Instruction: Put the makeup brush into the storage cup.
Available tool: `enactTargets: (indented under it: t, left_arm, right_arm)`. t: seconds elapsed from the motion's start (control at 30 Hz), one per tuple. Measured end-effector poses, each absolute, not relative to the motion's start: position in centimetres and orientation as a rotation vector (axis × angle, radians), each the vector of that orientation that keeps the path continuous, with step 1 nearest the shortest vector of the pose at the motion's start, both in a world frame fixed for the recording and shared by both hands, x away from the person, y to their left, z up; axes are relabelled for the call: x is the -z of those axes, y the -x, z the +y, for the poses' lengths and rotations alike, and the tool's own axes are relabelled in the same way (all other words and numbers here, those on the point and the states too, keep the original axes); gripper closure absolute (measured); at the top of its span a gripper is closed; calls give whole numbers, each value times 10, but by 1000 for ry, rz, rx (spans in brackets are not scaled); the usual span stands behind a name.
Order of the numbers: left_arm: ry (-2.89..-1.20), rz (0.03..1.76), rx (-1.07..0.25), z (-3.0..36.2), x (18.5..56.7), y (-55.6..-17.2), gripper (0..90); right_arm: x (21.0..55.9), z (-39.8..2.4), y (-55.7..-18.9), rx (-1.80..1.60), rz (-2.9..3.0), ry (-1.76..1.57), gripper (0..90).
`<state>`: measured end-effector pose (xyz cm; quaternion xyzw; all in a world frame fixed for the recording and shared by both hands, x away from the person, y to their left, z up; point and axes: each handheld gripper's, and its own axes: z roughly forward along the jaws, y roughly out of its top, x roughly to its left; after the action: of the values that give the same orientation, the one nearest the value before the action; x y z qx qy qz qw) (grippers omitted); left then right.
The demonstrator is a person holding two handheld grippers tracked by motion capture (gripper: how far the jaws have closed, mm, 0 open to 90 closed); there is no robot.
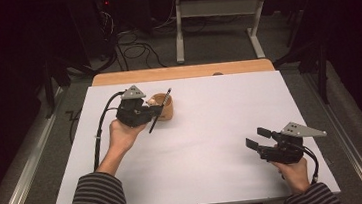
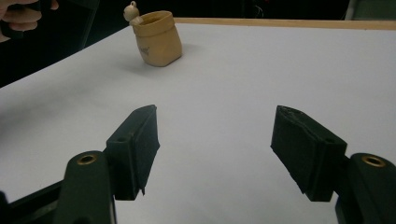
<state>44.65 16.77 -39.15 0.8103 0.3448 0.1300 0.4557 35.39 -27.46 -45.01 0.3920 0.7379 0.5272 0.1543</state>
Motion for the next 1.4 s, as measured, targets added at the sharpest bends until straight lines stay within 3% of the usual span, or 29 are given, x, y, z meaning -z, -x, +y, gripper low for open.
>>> enactTargets:
  t: [1.4]
  left_arm:
    - [-1872,940,-454,148,383,-490,836]
  right_arm:
    - [450,-274,-354,-1525,2121,-1120,333]
